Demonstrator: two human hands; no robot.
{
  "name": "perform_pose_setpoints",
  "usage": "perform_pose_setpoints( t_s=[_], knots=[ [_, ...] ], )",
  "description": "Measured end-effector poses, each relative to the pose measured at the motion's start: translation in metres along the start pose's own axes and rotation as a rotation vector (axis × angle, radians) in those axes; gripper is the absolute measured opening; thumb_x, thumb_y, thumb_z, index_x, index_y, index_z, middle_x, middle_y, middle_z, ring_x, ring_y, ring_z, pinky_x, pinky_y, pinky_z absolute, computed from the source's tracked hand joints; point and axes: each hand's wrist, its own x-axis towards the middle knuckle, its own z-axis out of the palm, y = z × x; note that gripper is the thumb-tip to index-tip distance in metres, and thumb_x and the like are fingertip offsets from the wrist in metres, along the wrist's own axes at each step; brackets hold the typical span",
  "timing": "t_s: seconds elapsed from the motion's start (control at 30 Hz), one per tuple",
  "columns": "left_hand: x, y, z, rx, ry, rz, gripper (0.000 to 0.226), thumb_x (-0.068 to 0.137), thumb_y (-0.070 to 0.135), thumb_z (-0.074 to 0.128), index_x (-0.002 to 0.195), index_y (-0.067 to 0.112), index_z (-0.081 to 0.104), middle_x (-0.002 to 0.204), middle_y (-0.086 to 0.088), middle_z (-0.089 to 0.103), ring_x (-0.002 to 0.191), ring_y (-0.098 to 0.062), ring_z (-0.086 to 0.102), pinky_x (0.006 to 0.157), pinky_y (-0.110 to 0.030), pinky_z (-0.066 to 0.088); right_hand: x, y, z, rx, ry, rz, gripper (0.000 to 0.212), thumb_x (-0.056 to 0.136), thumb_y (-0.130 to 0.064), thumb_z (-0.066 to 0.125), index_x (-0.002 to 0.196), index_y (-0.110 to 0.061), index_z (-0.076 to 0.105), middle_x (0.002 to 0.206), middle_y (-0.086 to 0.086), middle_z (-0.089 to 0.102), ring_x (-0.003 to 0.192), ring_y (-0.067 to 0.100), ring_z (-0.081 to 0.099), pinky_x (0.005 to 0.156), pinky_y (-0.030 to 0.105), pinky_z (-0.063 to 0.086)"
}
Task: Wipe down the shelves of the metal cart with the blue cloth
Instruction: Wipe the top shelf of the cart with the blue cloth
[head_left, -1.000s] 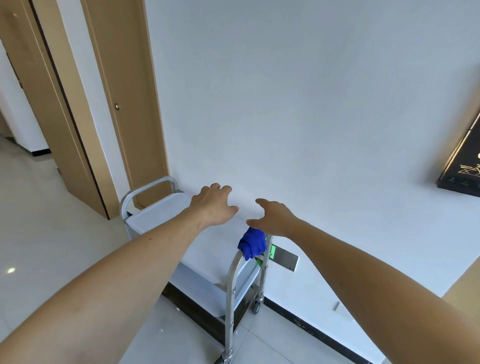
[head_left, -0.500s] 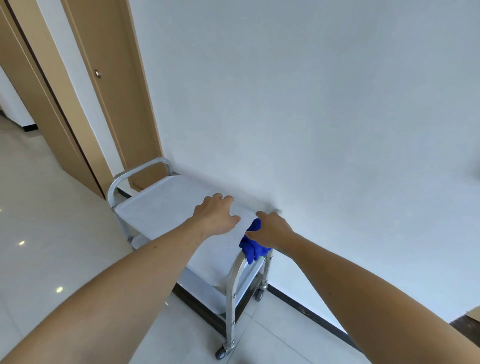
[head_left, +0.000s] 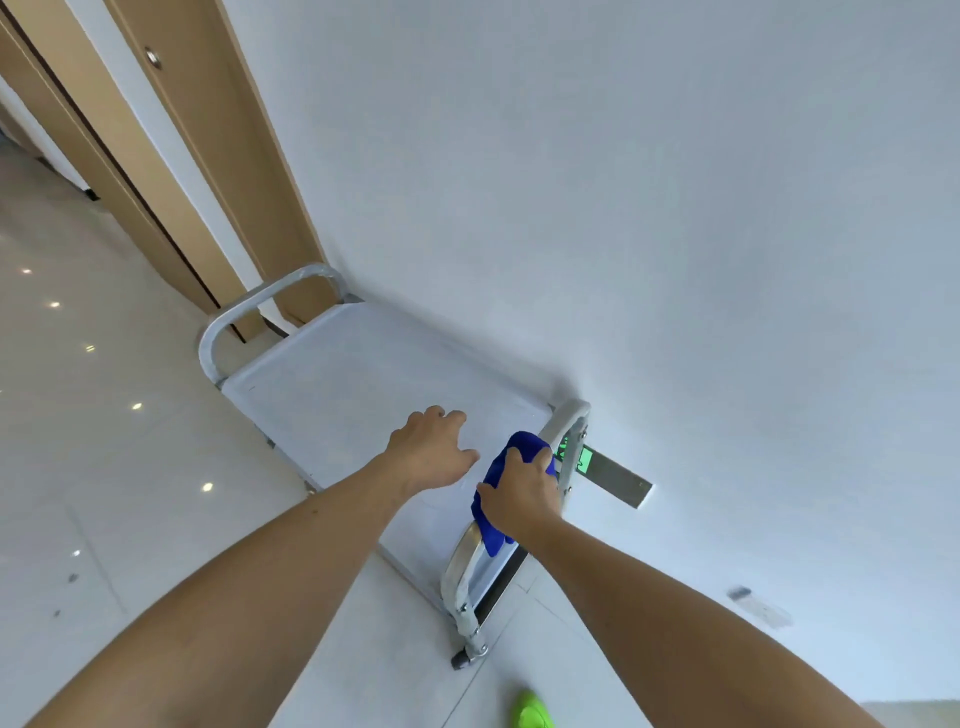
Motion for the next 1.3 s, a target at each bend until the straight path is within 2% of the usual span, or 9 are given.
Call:
perform_pose_setpoints(
  t_s=[0.17,0.27,0.37,0.53,0.7,0.93,1.07,1.3],
  knots=[
    [0.023,-0.002,0.008,-0.011,-0.026,-0.032,0.065,0.093,0.048,0.053,0.148,0.020,0.035,0.151,-0.007,0.038,0.136,-0.030,0.038,0.107,-0.046,0.041,0.014,-0.016,0.017,0.008,0.042,0.077,0.058,0.096,-0.041,0.059,0.141,-0.014,0.033,0.159,0.025,-0.005,0.127,0.046,0.037,0.071,0.039,0.046],
    [0.035,-0.003,0.011,-0.018,-0.044,-0.014,0.065,0.093,0.047,0.053,0.149,0.020,0.034,0.153,-0.007,0.036,0.138,-0.030,0.035,0.108,-0.047,0.040,0.020,-0.026,0.030,0.007,0.059,0.147,0.080,0.093,-0.044,0.064,0.152,-0.017,0.018,0.158,0.024,-0.016,0.136,0.052,0.023,0.082,0.044,0.055],
    [0.048,-0.007,0.011,-0.020,-0.047,0.011,0.065,0.093,0.047,0.053,0.149,0.020,0.034,0.154,-0.008,0.035,0.139,-0.030,0.036,0.109,-0.047,0.040,0.027,-0.031,0.038,0.004,0.099,0.200,0.088,0.090,-0.044,0.068,0.153,-0.019,0.013,0.157,0.023,-0.019,0.138,0.053,0.019,0.087,0.046,0.055],
    [0.071,-0.027,0.018,-0.053,-0.089,0.058,0.065,0.093,0.046,0.053,0.149,0.019,0.034,0.154,-0.008,0.034,0.140,-0.029,0.034,0.110,-0.046,0.038,0.035,-0.032,0.051,0.016,0.195,0.276,0.081,0.083,-0.031,0.073,0.147,-0.024,0.025,0.156,0.019,-0.008,0.130,0.048,0.026,0.086,0.044,0.055],
    [0.100,-0.042,0.019,-0.058,-0.122,0.186,0.066,0.093,0.046,0.054,0.149,0.018,0.035,0.151,-0.009,0.037,0.136,-0.029,0.038,0.107,-0.044,0.041,0.038,-0.033,0.058,-0.007,0.279,0.312,0.079,0.077,-0.016,0.070,0.144,-0.027,0.028,0.155,0.016,-0.004,0.125,0.043,0.030,0.083,0.044,0.057],
    [0.120,-0.063,0.024,-0.003,-0.224,0.390,0.065,0.092,0.045,0.054,0.148,0.017,0.036,0.149,-0.008,0.039,0.133,-0.028,0.041,0.105,-0.043,0.043,0.030,-0.044,0.059,0.021,0.368,0.380,0.062,0.088,-0.011,0.058,0.144,-0.029,0.038,0.156,0.008,0.003,0.127,0.037,0.031,0.087,0.043,0.055],
    [0.124,-0.075,0.023,0.036,-0.258,0.476,0.063,0.092,0.044,0.053,0.146,0.018,0.038,0.148,-0.008,0.040,0.132,-0.029,0.041,0.104,-0.042,0.044,0.024,-0.055,0.055,0.111,0.436,0.415,0.042,0.097,-0.009,0.052,0.136,-0.026,0.052,0.162,0.003,0.009,0.133,0.035,0.030,0.093,0.044,0.051],
    [0.118,-0.082,0.014,0.063,-0.241,0.571,0.061,0.092,0.045,0.053,0.145,0.018,0.039,0.146,-0.007,0.041,0.131,-0.029,0.041,0.102,-0.044,0.045,0.002,-0.071,0.058,0.151,0.542,0.456,0.047,0.094,0.000,0.052,0.132,-0.026,0.059,0.162,-0.002,0.019,0.132,0.031,0.033,0.098,0.043,0.046]
  ],
)
